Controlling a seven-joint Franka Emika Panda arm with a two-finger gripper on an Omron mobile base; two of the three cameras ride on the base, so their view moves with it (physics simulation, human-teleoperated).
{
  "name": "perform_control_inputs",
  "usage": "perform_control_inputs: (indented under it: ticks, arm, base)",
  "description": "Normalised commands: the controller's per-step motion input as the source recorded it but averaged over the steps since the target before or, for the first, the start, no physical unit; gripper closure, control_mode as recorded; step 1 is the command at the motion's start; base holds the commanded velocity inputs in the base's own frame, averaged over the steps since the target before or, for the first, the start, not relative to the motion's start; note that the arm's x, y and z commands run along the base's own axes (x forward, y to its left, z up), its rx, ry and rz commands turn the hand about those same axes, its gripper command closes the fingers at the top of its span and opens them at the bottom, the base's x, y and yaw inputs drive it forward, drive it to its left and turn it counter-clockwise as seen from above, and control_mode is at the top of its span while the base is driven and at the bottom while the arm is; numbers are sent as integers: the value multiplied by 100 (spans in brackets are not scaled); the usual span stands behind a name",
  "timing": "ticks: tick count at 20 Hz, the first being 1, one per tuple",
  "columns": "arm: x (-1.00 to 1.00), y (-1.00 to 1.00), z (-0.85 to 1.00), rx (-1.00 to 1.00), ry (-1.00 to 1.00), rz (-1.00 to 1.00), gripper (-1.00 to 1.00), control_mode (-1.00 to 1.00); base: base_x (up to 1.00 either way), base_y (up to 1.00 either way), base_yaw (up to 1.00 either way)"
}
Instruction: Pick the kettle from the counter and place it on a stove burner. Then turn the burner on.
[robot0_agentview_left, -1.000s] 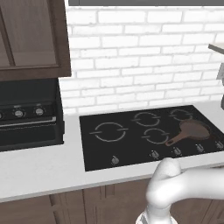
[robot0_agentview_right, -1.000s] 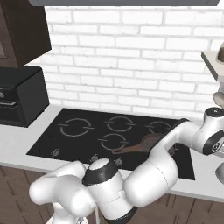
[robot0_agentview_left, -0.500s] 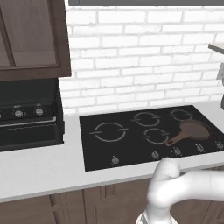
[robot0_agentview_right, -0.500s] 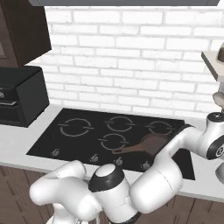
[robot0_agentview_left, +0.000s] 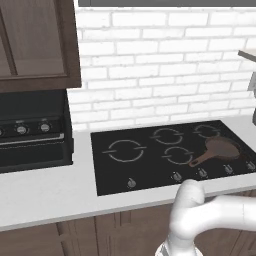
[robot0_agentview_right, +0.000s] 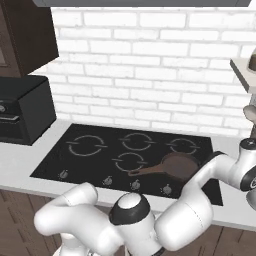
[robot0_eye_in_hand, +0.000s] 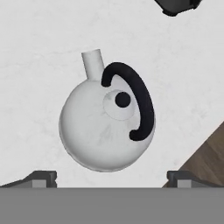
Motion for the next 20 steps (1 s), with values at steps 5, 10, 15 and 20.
perform_control_inputs:
  ticks: [5,10,15,20]
  arm:
    - [0,-20,0,0,0,-2,-100,-100]
    - [5,-10,0,0,0,0,-100,-100]
    - [5,-12,0,0,0,0,-100,-100]
    - [2,-11,-2,0,0,0,-100,-100]
  base:
    - [0,0,0]
    - [0,0,0]
    - [0,0,0]
    - [0,0,0]
